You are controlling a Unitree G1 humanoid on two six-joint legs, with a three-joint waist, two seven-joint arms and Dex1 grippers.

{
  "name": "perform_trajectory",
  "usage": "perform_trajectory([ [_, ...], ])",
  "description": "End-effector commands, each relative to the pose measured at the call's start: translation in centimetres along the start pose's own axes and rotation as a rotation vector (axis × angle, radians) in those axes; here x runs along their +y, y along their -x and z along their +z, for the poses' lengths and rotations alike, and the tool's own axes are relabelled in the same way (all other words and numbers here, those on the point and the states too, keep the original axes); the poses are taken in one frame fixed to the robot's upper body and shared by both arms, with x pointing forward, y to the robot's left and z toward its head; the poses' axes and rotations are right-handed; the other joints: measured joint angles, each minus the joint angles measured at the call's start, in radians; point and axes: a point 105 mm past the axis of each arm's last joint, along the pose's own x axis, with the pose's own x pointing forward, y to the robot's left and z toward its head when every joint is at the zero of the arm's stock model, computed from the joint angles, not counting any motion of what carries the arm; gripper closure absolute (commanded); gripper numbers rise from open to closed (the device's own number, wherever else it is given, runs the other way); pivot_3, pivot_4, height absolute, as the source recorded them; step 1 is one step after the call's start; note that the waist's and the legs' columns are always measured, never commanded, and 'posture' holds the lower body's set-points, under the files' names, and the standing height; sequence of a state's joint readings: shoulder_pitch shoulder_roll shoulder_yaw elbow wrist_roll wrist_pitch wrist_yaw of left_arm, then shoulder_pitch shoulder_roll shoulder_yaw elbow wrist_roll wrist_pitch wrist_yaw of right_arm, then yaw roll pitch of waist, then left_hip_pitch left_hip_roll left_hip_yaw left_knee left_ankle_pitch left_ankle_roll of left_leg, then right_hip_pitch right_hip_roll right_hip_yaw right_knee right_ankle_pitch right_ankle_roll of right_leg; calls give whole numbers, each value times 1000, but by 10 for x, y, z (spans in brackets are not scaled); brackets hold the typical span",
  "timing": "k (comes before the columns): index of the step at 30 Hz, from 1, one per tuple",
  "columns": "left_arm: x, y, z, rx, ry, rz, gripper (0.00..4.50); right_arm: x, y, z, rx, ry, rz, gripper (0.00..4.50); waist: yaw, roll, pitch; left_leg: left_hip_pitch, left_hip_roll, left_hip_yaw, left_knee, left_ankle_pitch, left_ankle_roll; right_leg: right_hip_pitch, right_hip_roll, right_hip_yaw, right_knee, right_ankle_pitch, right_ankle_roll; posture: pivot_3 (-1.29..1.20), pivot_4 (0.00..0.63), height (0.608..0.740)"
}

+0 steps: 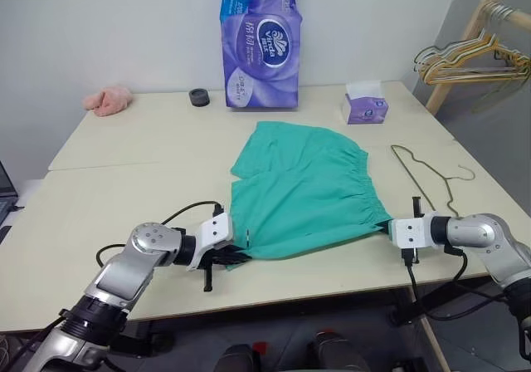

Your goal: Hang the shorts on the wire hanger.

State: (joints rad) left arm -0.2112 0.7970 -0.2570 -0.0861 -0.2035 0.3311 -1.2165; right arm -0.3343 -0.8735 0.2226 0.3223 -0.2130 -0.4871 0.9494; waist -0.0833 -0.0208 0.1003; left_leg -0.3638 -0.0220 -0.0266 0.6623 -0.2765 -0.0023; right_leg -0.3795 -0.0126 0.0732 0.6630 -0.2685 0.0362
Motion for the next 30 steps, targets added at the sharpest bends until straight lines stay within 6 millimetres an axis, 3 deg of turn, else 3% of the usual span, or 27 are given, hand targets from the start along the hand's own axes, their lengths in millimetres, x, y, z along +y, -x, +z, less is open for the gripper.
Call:
perform_trajectory([
  [1,-18,8,2,23,-22,-105,4500,-8,12,13,-27,32,26,4479,0,1,6,0,0,0,0,0,0,0,0,0,0,0,0,-69,101,740],
  [6,-55,19,-8,95,1,-287,4500,24,37,28,-19,-56,196,4479,11,3,14,-1,0,-2,-1,-1,2,-1,-2,-3,0,-1,-2,-83,108,740],
  [13,-76,22,-10,117,12,-393,4500,56,64,58,9,-198,354,4479,26,5,26,-1,0,-2,0,-3,2,-1,-2,-4,0,-8,2,-122,106,740],
  [20,-93,23,-10,115,34,-484,4500,73,74,66,44,-226,467,4479,23,2,29,-1,0,0,0,-3,2,-1,-3,-3,-1,-8,2,-141,97,740],
  [26,-92,22,-8,102,70,-472,4500,72,61,67,40,-159,449,4479,23,0,30,-1,0,0,0,-3,2,-2,-3,-4,0,-8,2,-138,95,740],
  [27,-89,20,-6,88,82,-451,4265,69,59,68,36,-156,431,4494,23,0,30,-1,0,0,0,-3,2,-2,-3,-3,0,-8,2,-138,95,740],
  [30,-87,17,-2,68,103,-441,3501,66,63,65,56,-162,433,3837,23,0,31,-1,0,1,0,-3,2,-1,-3,-3,0,-8,3,-137,95,740],
])
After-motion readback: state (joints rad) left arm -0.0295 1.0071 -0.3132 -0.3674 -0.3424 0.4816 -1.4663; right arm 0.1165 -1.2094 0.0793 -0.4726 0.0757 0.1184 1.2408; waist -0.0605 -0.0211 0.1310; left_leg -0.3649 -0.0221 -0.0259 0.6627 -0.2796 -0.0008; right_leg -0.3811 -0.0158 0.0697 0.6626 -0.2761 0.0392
